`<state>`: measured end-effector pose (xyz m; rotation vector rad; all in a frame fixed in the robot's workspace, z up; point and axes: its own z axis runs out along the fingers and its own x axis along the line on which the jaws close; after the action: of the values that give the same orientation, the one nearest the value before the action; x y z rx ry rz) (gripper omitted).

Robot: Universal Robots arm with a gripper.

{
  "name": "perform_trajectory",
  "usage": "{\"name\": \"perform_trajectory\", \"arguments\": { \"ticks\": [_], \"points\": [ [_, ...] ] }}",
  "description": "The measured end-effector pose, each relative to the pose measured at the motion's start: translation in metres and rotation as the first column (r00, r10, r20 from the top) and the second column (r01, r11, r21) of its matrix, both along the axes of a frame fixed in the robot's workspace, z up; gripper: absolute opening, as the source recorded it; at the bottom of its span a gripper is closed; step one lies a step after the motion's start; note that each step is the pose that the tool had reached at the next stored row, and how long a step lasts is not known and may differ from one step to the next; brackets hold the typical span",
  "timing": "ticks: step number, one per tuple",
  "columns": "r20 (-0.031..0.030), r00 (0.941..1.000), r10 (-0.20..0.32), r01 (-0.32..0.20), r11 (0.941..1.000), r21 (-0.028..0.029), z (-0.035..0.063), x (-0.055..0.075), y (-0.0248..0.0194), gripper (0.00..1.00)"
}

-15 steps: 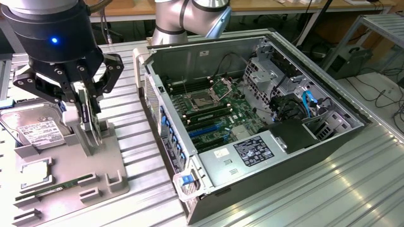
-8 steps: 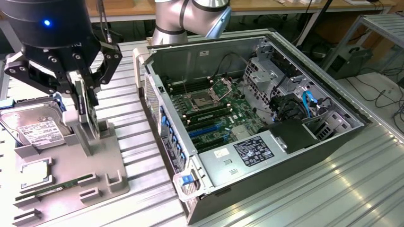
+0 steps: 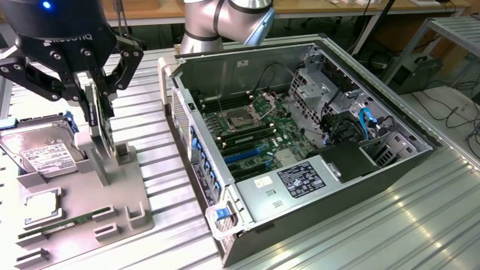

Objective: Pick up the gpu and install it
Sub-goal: 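Pick up the gpu and move the gpu toward the slot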

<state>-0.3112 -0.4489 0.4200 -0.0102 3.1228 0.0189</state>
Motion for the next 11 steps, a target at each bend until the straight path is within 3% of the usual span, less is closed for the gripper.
{"name": "perform_trajectory", "arguments": {
  "ticks": [11],
  "points": [
    [-0.0001,1.0,0.0,0.0,1.0,-0.0001,0.0287,0.0,0.0,0.28]
  ]
}}
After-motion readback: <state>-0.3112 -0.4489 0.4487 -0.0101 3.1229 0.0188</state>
